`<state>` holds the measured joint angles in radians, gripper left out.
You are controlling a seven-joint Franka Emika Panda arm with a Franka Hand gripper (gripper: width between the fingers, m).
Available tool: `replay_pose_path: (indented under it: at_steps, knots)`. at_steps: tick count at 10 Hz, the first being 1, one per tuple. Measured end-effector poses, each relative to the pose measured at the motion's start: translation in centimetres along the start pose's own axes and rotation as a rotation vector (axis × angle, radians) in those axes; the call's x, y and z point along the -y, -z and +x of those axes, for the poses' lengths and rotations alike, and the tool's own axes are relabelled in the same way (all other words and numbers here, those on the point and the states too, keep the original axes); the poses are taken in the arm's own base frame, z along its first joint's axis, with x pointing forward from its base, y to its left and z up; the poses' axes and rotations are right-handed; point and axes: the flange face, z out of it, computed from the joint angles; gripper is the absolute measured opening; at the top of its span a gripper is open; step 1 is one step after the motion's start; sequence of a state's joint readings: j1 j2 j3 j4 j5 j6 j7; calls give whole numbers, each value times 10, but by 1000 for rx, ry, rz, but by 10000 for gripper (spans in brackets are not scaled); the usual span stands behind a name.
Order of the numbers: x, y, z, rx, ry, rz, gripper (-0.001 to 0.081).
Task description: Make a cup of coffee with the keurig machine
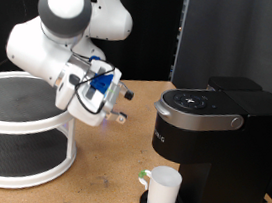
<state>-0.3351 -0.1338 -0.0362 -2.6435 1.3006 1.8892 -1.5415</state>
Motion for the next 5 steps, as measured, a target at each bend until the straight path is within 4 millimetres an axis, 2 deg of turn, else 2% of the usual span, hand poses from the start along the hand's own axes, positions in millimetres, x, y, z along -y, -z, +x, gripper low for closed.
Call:
replay_pose_path:
  at_steps: [5]
  knots:
    - [47, 36, 34, -8, 27, 23, 803]
